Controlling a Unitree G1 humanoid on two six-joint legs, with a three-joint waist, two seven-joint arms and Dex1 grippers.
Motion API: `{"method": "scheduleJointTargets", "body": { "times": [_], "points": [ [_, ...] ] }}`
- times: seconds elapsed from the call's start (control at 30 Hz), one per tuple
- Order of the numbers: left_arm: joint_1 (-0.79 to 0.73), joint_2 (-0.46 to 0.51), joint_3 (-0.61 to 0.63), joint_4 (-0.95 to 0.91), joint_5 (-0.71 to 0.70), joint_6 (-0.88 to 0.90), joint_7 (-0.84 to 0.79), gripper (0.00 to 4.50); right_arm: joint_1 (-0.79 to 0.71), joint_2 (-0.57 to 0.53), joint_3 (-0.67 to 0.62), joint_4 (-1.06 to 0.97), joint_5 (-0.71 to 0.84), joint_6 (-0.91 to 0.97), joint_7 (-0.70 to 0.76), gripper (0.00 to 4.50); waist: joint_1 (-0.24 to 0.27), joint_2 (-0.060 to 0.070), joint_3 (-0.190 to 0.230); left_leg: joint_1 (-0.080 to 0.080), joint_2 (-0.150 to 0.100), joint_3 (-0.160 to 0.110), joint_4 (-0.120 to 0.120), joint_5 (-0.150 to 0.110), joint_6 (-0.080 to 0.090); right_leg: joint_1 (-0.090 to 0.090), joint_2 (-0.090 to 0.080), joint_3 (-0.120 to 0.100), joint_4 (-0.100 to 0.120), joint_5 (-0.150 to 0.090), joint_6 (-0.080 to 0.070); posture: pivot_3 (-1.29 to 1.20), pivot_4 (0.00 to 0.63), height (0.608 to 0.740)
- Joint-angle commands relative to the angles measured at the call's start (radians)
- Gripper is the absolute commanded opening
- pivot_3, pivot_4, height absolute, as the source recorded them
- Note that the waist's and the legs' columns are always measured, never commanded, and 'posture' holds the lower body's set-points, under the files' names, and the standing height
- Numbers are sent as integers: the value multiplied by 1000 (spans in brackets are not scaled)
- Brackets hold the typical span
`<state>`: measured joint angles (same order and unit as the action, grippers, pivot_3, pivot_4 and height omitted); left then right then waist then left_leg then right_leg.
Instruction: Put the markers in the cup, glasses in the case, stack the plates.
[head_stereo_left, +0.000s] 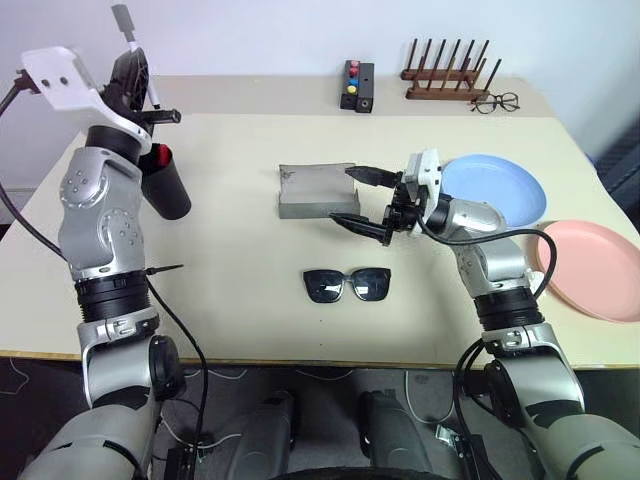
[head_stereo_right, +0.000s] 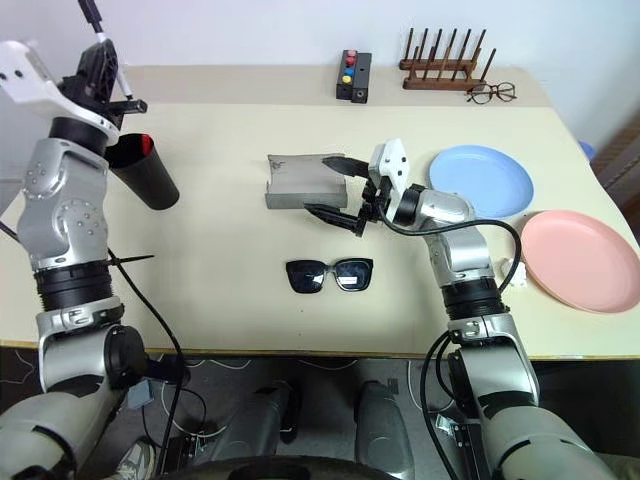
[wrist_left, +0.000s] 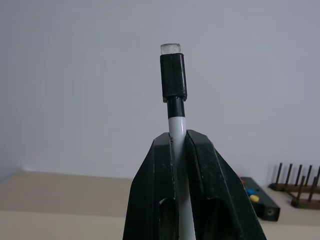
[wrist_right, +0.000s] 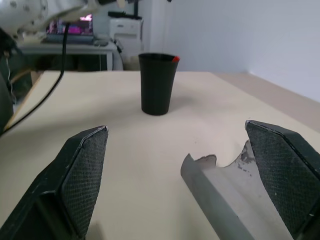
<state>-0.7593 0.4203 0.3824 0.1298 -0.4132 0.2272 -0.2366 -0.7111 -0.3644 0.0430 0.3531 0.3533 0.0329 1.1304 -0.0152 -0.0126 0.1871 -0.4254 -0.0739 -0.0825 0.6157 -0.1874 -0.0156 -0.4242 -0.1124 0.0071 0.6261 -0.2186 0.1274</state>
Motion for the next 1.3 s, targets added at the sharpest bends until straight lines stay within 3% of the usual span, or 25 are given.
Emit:
{"method": "scheduleJointTargets", "body": {
  "times": [0.03, 0.37, 0.73, 1.3],
  "points": [
    [26, 42, 33, -67, 0, -29, -6, 19, -31, 8, 5, -4, -11, -44, 15, 4500, -1, 0, 0, 0, 0, 0, 0, 0, 0, 0, 0, 0, 0, 0, 0, 0, 150, 740],
    [71, 70, 16, 38, 127, -256, 6, 19, -62, 36, 11, 32, -16, -63, 25, 4500, 2, 0, 0, 0, 0, 0, 0, 0, 0, 0, 0, 0, 1, 0, 0, 0, 150, 740],
    [-4, 89, -20, 325, 358, -610, 192, 19, -75, 52, 11, 44, -11, -57, 32, 4500, 2, 0, 0, 0, -1, -1, 0, 0, 0, -1, 0, 0, 2, 0, 0, 0, 150, 740],
    [-55, 70, -68, 590, 397, -737, 264, 19, -60, 49, 5, -6, 4, -15, 24, 4500, 1, 0, 0, 0, -1, -1, 0, 0, 0, -1, 0, 0, 4, 0, 0, 0, 150, 740]
  ]
}}
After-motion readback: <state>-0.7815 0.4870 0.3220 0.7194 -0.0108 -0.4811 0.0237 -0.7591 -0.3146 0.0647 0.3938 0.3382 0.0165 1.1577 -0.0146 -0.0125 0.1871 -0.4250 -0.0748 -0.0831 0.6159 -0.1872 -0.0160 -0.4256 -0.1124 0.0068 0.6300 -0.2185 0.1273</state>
